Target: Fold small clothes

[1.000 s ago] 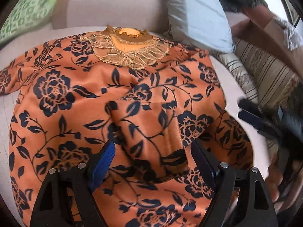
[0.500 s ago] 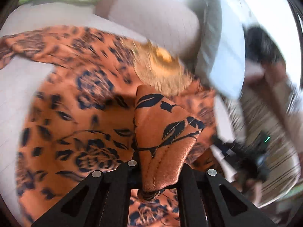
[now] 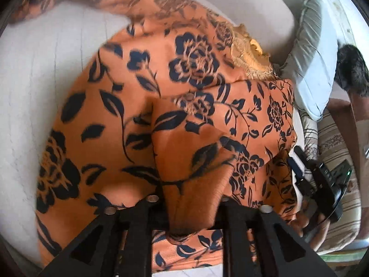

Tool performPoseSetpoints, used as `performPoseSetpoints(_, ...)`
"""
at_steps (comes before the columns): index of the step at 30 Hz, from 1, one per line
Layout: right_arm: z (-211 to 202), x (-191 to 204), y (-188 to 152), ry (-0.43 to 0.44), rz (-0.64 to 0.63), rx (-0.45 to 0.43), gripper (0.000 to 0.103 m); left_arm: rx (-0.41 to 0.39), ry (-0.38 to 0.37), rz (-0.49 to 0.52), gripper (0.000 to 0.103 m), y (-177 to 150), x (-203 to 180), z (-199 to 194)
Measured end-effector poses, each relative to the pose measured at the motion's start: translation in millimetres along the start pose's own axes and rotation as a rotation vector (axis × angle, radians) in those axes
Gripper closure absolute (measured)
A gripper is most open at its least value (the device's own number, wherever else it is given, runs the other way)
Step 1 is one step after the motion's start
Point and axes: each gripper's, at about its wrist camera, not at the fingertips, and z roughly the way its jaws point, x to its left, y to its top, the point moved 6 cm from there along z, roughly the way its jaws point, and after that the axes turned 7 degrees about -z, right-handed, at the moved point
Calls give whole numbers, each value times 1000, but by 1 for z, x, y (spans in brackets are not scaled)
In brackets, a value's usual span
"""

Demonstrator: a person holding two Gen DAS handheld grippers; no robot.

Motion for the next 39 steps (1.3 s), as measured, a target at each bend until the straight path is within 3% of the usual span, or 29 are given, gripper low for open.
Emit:
performPoseSetpoints(6,7,-22,34,-51,40,-2,42,-128,82,57,62,5,-2,-22)
performPoseSetpoints(9,23,-32,40,-75,66,43,47,-172,137,141,57,-5,-11,-21)
performPoseSetpoints(10,27,-34,41,-82,67,53,53,-169,182,180,59,-6,-14,-14)
performPoseSetpoints(11,30,-35,42,-85,60,59,68,-143,209,194,67,-8,-12,-10)
performPoseSetpoints(12,30,-37,44,-109,54,53,85,-120,214,176,93,-7,-6,-10)
performPoseSetpoints(13,27,-40,46,-123,56,45,89,-112,198,126,94,-4,3,-15)
performPoseSetpoints(15,21,-41,47,-112,65,37,89,-146,176,39,94,3,17,-34)
performPoseSetpoints(16,18,-41,47,-149,41,38,88,-165,177,3,94,7,23,-46)
performPoseSetpoints(18,9,-33,42,-189,-15,25,82,-175,193,7,94,7,29,-62)
performPoseSetpoints(20,-1,-20,31,-151,-30,9,79,-181,236,30,94,-4,39,-72)
performPoseSetpoints(24,-18,35,-10,-10,-105,-12,56,-111,142,-21,94,-26,60,-75)
performPoseSetpoints(27,-20,69,-42,68,-140,8,56,-137,71,-40,86,-26,60,-89)
performPoseSetpoints(30,-20,76,-56,78,-146,15,48,-203,22,-45,43,-26,56,-106)
performPoseSetpoints(31,-19,70,-56,76,-121,19,48,-212,24,-37,43,-28,54,-105)
performPoseSetpoints(33,-15,61,-48,85,-82,36,48,-199,38,4,45,-33,46,-94)
performPoseSetpoints(35,-16,46,-33,41,-69,12,48,-155,49,38,48,-38,39,-72)
performPoseSetpoints(37,-16,24,-9,27,-3,-17,48,-75,63,50,71,-44,38,-50)
performPoseSetpoints(39,-10,0,13,-14,61,-10,49,-29,87,52,84,-43,40,-33)
